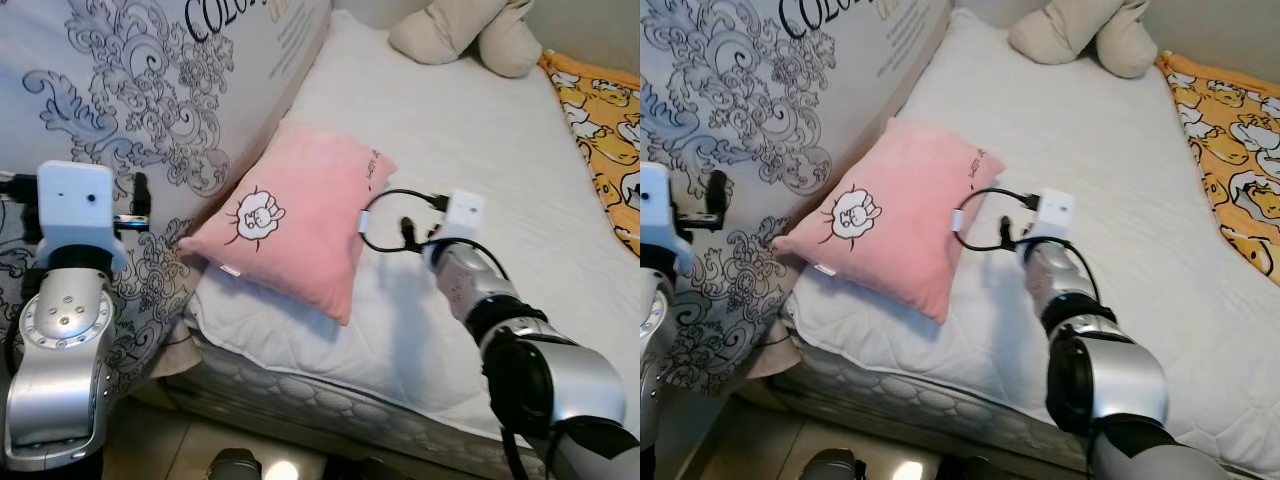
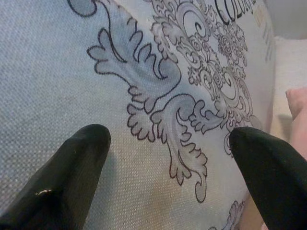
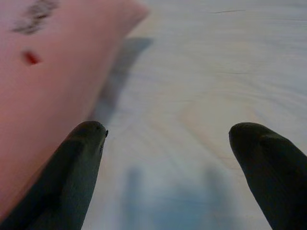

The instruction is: Clean up the room

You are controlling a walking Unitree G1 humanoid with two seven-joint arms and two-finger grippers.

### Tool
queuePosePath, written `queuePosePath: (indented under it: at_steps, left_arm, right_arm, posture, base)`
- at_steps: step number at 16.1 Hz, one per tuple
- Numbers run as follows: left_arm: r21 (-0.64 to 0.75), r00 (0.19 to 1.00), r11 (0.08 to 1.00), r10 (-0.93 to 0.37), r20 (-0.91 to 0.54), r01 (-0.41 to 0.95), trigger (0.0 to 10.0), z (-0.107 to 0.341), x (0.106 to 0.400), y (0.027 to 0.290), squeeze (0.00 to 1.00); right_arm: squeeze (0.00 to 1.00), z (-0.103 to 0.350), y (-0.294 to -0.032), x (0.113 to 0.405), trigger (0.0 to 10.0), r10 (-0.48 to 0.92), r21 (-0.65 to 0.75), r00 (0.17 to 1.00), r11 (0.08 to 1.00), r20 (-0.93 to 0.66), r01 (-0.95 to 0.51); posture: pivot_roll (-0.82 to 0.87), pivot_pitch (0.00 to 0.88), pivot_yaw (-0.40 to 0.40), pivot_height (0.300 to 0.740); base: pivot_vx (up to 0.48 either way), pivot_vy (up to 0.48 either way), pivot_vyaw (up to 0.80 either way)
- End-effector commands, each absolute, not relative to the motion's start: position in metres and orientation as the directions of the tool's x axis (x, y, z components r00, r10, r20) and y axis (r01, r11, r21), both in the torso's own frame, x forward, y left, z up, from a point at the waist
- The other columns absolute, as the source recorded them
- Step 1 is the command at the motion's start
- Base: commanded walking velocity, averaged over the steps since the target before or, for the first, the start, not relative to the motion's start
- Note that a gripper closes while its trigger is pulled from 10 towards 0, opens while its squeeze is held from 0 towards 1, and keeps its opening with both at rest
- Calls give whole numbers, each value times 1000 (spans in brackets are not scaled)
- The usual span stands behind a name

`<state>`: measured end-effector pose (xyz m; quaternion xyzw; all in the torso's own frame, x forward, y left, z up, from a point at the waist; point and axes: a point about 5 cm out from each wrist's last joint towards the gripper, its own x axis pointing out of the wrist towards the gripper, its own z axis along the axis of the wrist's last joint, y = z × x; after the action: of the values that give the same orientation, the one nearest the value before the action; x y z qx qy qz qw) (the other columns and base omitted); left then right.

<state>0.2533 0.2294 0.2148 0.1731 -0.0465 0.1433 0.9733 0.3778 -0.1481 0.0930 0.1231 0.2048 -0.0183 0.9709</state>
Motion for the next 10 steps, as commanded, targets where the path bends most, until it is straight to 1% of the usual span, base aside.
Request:
queuePosePath:
  at_steps: [1, 3, 4, 6, 10]
  left_arm:
    - [317, 952, 899, 268, 148, -303, 10000, 218, 252, 227, 0]
    - [313, 952, 900, 271, 142, -303, 10000, 218, 252, 225, 0]
    - [312, 952, 901, 271, 142, -302, 10000, 218, 252, 225, 0]
    - [309, 954, 903, 268, 138, -298, 10000, 218, 254, 223, 0]
    - [309, 954, 904, 264, 139, -296, 10000, 218, 257, 222, 0]
  right_arm:
    - [0, 95, -141, 379, 10000, 56, 236, 909, 970, -414, 48]
    - [0, 95, -111, 378, 10000, 170, 289, 893, 956, -417, -47]
    - [0, 94, -106, 377, 10000, 187, 297, 888, 953, -419, -61]
    - [0, 90, -86, 372, 10000, 271, 348, 863, 930, -427, -120]
    - [0, 91, -68, 369, 10000, 359, 401, 841, 896, -405, -189]
  posture:
    - [415, 146, -133, 740]
    - [409, 144, -137, 740]
    - [408, 144, -138, 740]
    - [401, 144, -138, 740]
    - [392, 138, -137, 740]
  base:
    - [0, 0, 0]
    - [0, 0, 0]
    - [0, 0, 0]
    - [0, 0, 0]
    - [0, 0, 0]
